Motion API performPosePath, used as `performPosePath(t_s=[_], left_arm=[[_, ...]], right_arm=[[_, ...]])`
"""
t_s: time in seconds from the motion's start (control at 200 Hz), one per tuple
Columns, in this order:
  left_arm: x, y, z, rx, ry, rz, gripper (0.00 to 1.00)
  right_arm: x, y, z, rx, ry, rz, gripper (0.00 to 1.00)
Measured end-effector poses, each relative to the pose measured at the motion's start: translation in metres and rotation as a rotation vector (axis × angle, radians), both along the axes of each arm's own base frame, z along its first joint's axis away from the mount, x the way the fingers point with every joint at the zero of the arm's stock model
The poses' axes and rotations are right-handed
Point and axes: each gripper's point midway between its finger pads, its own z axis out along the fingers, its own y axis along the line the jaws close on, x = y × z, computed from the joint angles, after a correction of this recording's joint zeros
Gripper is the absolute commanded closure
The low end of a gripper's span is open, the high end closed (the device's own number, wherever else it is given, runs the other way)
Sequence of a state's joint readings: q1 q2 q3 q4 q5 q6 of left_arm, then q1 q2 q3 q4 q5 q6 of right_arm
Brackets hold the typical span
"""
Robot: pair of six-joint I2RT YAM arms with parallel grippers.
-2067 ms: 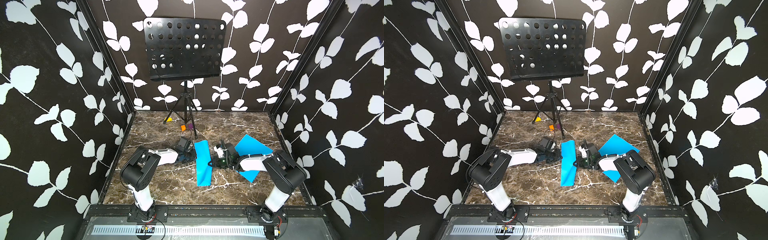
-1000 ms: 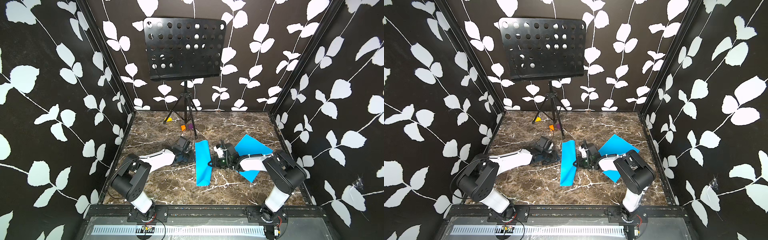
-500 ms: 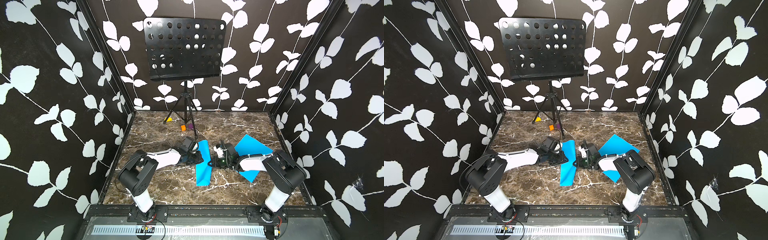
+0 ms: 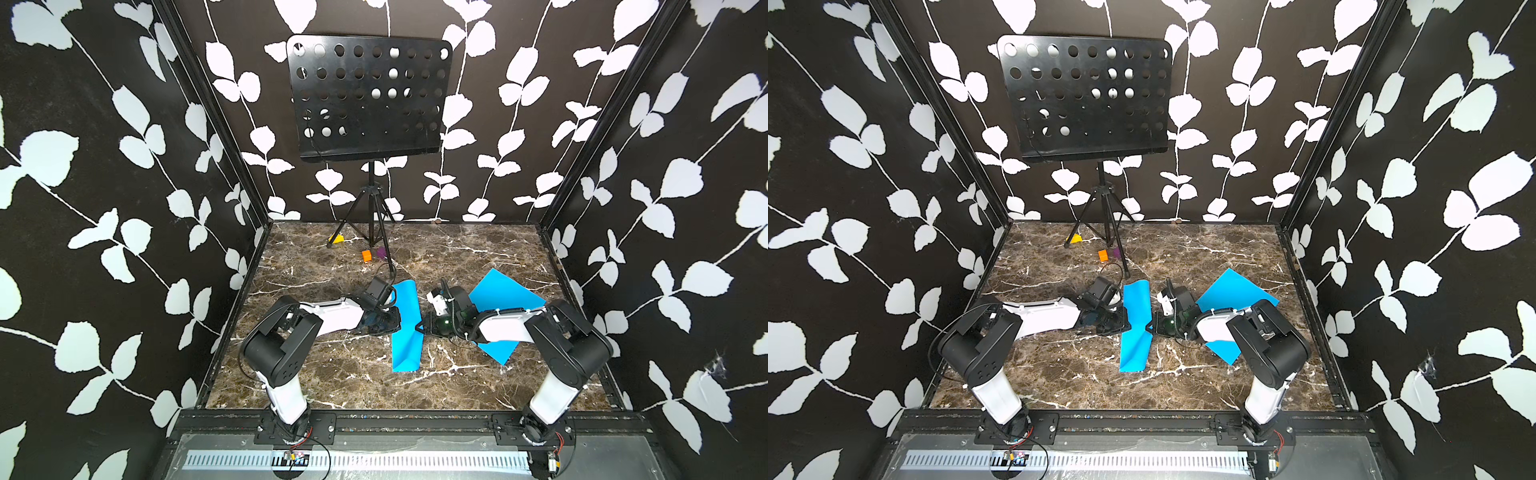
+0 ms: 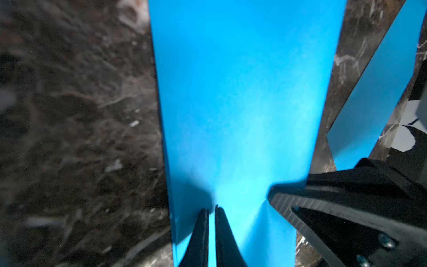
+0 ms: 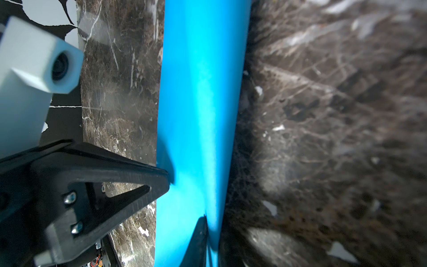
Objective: Fold the rectangular paper in half along the long edge
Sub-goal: Fold the paper at the center of the board.
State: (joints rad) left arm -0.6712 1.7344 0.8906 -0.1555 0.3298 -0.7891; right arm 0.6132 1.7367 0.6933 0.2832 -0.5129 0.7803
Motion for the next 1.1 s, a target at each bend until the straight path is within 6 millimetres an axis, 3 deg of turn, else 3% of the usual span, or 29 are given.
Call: performPosePath(t_s=[0.155,0.325,0.425,0.97,1.1], left_arm=[[0.002,0.004,-0.002,0.024,-0.015,-0.001,0.91],[0.003,0.005,-0.003,0.036,-0.025,-0.007,0.91],[0.003,0.006,-0.003,0.038,-0.027,-0.009,0.92],[0.004,0.005,-0.004,0.039,-0.027,-0.008,0.92],[0.004,0.005,-0.004,0.039,-0.028,-0.008,0.92]], right_arm=[[0.0,0.001,0.0,0.001,-0.001,0.001,0.85],[0.001,0.004,0.005,0.018,-0.006,0.01,0.7],[0.002,0.006,0.007,0.029,-0.005,0.011,0.68],[-0.03,0.006,0.008,0.032,0.064,-0.04,0.68],[-0.036,0.002,0.005,0.028,0.087,-0.066,0.87]])
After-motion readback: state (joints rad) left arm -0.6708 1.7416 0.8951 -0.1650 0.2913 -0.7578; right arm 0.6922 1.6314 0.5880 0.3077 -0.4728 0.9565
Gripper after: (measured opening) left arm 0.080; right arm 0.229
